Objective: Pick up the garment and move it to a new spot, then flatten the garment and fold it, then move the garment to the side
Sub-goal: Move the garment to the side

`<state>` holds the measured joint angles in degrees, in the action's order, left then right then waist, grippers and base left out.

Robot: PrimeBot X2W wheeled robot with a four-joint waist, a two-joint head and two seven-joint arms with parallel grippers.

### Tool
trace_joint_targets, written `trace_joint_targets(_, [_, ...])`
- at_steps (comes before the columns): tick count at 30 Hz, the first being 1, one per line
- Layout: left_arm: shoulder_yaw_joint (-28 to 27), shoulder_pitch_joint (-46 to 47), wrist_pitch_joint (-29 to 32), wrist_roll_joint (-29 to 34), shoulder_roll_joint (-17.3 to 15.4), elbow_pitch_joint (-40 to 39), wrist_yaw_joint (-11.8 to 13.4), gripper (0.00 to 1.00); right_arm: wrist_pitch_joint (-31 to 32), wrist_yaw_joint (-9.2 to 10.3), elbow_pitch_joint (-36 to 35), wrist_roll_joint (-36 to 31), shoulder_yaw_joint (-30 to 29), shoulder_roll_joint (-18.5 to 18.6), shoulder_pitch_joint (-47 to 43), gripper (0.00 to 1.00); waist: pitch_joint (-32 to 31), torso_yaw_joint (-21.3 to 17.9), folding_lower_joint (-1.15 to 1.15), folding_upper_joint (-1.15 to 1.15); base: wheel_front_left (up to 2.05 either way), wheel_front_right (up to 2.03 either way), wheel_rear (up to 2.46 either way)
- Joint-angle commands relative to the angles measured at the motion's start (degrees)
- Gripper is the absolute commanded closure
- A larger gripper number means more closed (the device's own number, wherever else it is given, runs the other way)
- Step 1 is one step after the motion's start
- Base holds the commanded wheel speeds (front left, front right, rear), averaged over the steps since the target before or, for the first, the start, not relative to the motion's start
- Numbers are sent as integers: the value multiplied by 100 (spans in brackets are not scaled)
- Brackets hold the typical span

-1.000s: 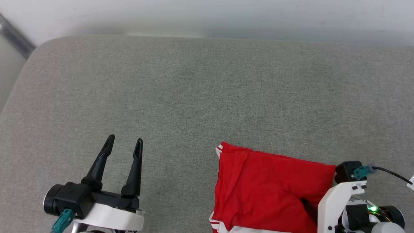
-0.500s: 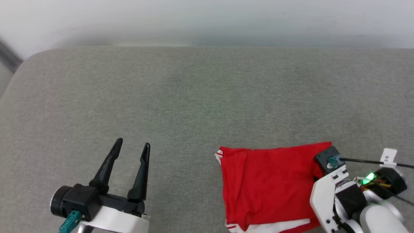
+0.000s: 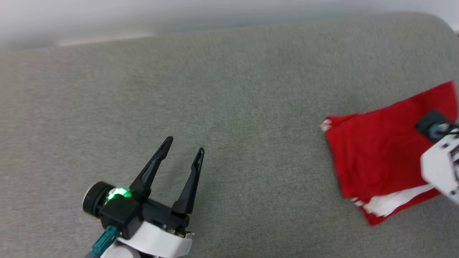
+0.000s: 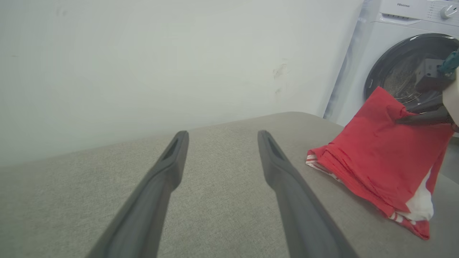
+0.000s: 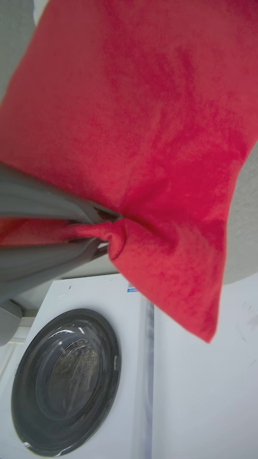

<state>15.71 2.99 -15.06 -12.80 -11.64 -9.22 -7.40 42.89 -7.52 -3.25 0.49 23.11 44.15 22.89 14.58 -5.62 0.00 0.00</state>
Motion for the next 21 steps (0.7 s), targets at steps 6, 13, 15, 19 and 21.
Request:
trace_joint_targets(6, [356,580,-14,97,-217,-296,-9,0,-442,7,572,-72,-447,645,374,100,1126,-530,0,0,0,0,0])
trace_joint_targets(13, [537,1033,-14,109,-464,-524,-9,0,-1182,7,1524,-371,-1285,751,413,100,1760,-671,0,0,0,0,0])
trace_joint_targets(15, [545,1105,-14,113,-532,-562,-9,0,-1420,7,1817,-486,-1523,676,448,100,1869,-684,0,0,0,0,0])
trace_joint_targets(19, [546,1224,-14,98,-660,-612,-9,0,-1855,8,2306,-688,-1928,541,529,100,2047,-681,0,0,0,0,0])
trace_joint_targets(21, [519,1268,-14,84,-709,-622,-9,0,-2041,8,2490,-815,-2088,467,599,100,2108,-669,0,0,0,0,0])
